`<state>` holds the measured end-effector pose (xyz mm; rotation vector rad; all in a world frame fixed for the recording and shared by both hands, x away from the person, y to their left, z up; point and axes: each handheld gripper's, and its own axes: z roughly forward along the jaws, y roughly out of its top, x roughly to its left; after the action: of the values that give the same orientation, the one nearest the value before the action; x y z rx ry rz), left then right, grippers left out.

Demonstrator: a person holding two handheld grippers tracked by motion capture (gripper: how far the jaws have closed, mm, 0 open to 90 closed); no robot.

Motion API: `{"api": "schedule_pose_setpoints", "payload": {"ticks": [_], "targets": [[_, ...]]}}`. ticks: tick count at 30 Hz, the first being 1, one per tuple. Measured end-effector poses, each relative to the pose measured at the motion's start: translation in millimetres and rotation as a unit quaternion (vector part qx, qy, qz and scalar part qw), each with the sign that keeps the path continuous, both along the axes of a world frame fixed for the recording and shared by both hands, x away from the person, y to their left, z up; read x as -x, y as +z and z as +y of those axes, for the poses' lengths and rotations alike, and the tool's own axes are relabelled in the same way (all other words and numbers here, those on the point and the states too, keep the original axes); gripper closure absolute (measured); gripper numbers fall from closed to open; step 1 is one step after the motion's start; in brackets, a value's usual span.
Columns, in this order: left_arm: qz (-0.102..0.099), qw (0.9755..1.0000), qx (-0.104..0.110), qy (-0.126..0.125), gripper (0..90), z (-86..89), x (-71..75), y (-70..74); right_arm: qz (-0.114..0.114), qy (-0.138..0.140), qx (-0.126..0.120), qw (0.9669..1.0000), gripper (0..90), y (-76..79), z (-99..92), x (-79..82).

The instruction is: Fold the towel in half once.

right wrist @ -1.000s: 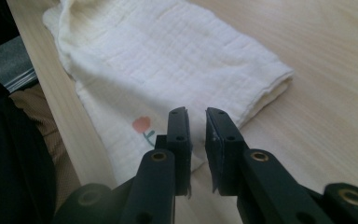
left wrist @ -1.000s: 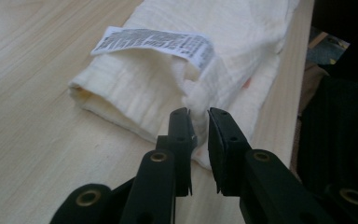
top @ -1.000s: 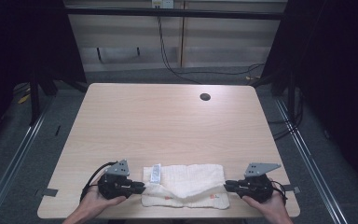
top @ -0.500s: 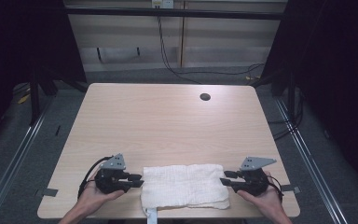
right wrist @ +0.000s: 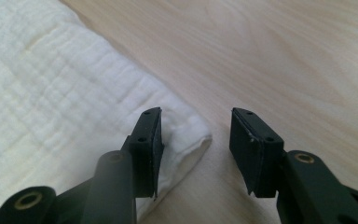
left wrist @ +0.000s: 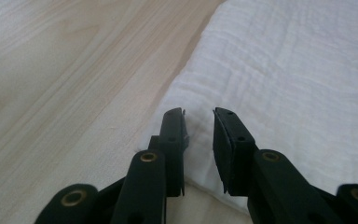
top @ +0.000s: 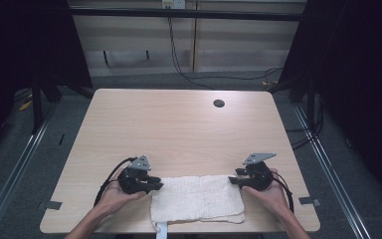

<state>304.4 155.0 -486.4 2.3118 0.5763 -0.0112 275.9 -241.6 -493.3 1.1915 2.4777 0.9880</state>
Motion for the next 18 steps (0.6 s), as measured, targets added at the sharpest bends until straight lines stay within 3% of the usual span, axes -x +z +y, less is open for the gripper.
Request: {"api": "schedule_pose_setpoints", "payload": {"ticks": [3, 11, 12, 15, 18], "targets": [[-0.002, 1.0, -0.006, 0.002, 73.7, -0.1, -0.7, -3.2, 0.002, 0.003, 0.001, 1.0, 56.2, -2.2, 1.9, -0.3], [0.011, 0.9998, 0.009, 0.016, 71.0, -0.4, -8.1, -6.8, -0.004, 0.026, -0.005, 0.9997, 79.8, -2.9, 4.4, -6.6], [0.015, 0.9994, 0.011, 0.029, 71.1, -2.2, -13.6, -7.2, 0.002, 0.021, -0.007, 0.9998, 81.8, -2.8, 3.2, -9.2], [0.01, 0.9994, 0.003, 0.033, 69.9, -8.1, -21.6, -6.2, 0.003, 0.009, -0.004, 0.9999, 84.1, -2.2, -1.6, -20.1], [0.014, 0.9991, 0.013, 0.039, 67.3, -12.7, -26.3, -7.6, 0.003, 0.0, -0.005, 1.0, 84.6, -2.5, -7.0, -29.1]]}}
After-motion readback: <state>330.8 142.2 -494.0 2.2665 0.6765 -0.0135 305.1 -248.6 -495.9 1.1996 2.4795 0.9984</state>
